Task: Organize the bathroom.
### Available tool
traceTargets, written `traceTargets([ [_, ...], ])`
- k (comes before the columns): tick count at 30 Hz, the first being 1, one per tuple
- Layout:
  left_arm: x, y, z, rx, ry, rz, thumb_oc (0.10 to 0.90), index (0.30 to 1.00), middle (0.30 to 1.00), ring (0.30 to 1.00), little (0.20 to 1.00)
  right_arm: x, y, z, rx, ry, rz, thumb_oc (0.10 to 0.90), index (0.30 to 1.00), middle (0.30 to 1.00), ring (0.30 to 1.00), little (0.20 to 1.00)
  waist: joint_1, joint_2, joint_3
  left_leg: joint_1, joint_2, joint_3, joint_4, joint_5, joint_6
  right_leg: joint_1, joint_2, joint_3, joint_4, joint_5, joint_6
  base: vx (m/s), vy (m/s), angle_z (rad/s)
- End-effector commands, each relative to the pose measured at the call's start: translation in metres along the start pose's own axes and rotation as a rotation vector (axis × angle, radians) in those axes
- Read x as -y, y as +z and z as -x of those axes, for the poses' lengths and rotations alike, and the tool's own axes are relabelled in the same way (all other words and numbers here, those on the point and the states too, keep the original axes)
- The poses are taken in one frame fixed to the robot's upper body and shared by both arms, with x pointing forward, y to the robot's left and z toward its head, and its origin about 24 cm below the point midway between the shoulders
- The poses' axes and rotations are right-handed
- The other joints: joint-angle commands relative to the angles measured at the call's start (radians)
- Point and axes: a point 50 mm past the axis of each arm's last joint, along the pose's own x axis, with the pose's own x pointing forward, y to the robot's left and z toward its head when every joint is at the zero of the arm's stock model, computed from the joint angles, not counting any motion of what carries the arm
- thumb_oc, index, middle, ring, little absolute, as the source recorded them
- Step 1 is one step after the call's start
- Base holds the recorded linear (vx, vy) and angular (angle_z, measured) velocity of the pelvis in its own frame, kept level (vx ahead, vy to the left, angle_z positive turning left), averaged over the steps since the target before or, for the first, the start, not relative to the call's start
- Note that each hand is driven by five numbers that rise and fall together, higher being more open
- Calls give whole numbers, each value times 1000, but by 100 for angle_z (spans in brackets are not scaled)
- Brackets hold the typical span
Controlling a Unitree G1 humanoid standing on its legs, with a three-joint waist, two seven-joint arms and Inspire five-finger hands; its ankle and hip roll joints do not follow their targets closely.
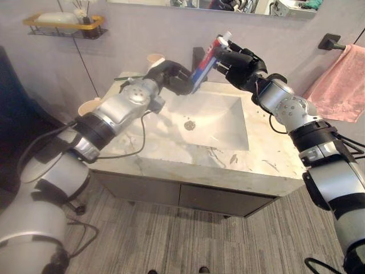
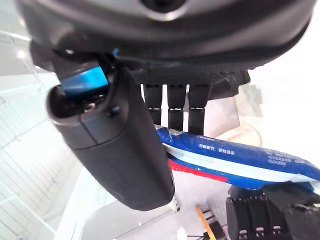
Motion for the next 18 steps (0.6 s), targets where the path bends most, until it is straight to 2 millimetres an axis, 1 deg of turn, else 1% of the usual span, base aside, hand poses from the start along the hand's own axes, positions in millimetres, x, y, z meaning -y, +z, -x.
traceTargets([
  [1,-46,61,2,252,185,-32,800,900,900,900,900,-27,39,-3,150,113,-24,400,300,300,300,300,10,29,-202,-36,60,35,79,-52,-42,-61,-9,24,124,-30,118,0,0,0],
  [4,-49,63,3,269,213,-1,800,900,900,900,900,-26,40,-3,148,108,-21,400,300,300,300,300,9,28,-204,-35,61,37,78,-51,-43,-61,-10,23,121,-29,118,0,0,0],
  [8,-59,70,7,324,319,70,800,900,900,900,900,-22,41,-2,148,99,-18,400,300,300,300,300,10,28,-205,-33,63,37,73,-48,-45,-60,-10,23,118,-27,117,0,0,0],
  [9,-66,73,11,359,384,108,800,900,900,900,900,-20,42,-2,149,92,-19,400,300,300,300,300,12,28,-207,-32,63,36,70,-47,-44,-58,-10,21,116,-27,116,0,0,0],
  [10,-69,73,12,367,399,121,800,900,900,900,900,-19,43,-2,149,90,-19,400,300,300,300,300,12,28,-207,-31,62,36,69,-47,-45,-57,-10,21,116,-27,116,0,0,0],
  [12,-81,78,18,415,495,176,800,900,900,900,900,-16,44,-2,152,79,-20,400,300,300,300,300,15,28,-208,-29,63,35,67,-47,-45,-55,-10,17,114,-26,114,0,0,0],
  [15,-94,84,26,454,579,188,800,900,900,900,900,-15,48,-2,155,67,-17,400,300,300,300,300,18,29,-209,-29,64,31,63,-40,-44,-57,-10,12,115,-20,108,-10,-3,3],
  [18,-96,87,27,453,591,183,800,900,900,900,900,-16,49,-2,160,60,-15,400,300,300,300,300,19,29,-212,-30,63,31,62,-41,-44,-57,-11,10,115,-22,107,4,0,5],
])
